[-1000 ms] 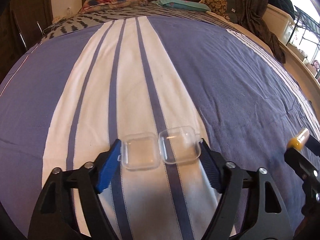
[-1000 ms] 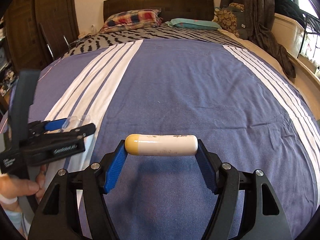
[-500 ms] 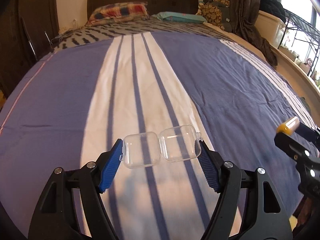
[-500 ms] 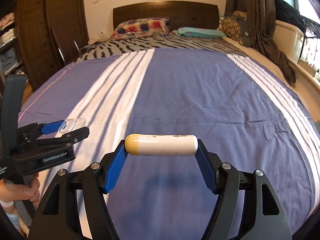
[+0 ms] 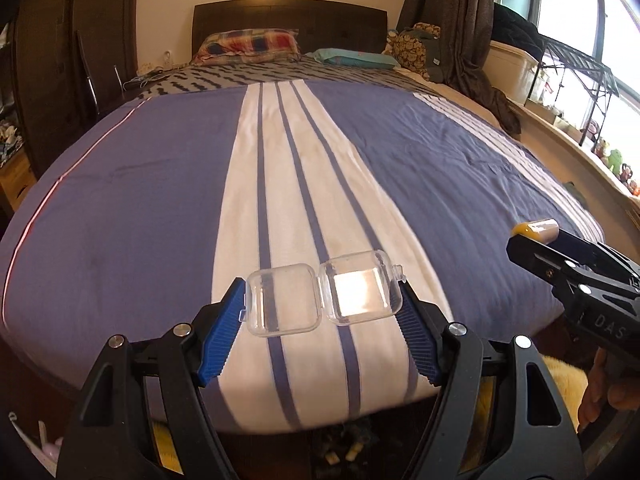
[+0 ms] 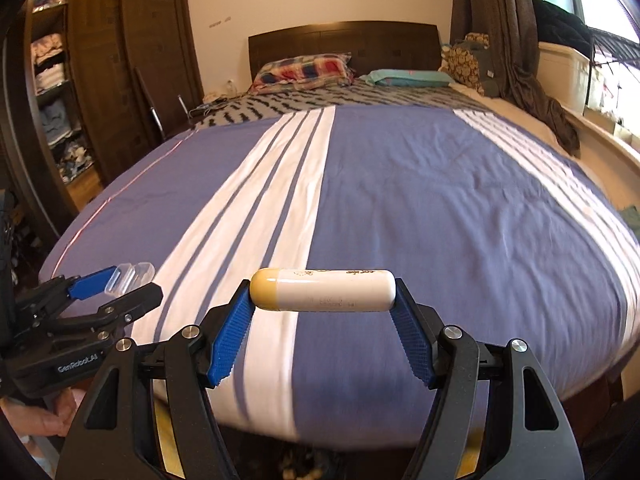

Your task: Collect trash

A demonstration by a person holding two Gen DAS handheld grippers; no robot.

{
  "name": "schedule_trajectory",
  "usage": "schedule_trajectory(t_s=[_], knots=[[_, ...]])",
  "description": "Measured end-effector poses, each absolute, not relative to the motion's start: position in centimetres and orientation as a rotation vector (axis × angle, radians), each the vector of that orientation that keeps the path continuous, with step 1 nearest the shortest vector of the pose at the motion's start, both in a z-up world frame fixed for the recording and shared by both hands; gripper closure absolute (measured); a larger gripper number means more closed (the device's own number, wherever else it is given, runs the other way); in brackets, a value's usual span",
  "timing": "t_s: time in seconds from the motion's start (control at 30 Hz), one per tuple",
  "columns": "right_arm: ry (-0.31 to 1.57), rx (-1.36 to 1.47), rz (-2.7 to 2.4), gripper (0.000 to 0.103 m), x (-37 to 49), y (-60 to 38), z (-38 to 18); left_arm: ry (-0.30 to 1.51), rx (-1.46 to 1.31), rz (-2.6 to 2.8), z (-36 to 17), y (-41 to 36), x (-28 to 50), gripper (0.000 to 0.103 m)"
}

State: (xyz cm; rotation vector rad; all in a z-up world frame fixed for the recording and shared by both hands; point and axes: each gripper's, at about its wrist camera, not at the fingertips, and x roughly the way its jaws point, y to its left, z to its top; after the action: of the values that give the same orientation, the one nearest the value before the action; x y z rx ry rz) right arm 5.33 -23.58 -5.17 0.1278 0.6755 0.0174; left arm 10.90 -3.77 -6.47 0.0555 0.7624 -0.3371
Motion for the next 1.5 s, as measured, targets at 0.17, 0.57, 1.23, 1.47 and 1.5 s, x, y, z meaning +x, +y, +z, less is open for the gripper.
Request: schedule_trajectory(t_s=[0.17, 0.57, 1.23, 1.47, 1.5], knots=[[0.738, 0.147, 0.023, 0.034, 1.7, -23.2, -8.2, 0.836, 0.074, -0.341, -10.5, -2.7, 6.5, 0.033], [1.004, 0.156, 0.072, 0.034, -2.1, -21.7, -18.4, 1.098, 0.145, -0.412, -21.9, -4.4, 2.0, 0.033], [1.225, 0.219, 0.072, 0.033, 1.6, -21.0, -28.2, 1.32, 0.102, -0.451, -32.8, -6.1, 4.8, 0.033], [1.204, 0.217, 0.041, 0.017, 2.0, -21.1, -27.4, 1.318, 0.093, -0.428, -32.6, -5.6, 5.2, 0.018], [1.198, 0.217, 0.039, 0.017, 2.0, -21.3, -27.3, 1.312, 0.095, -0.425, -32.4, -5.6, 5.2, 0.017]])
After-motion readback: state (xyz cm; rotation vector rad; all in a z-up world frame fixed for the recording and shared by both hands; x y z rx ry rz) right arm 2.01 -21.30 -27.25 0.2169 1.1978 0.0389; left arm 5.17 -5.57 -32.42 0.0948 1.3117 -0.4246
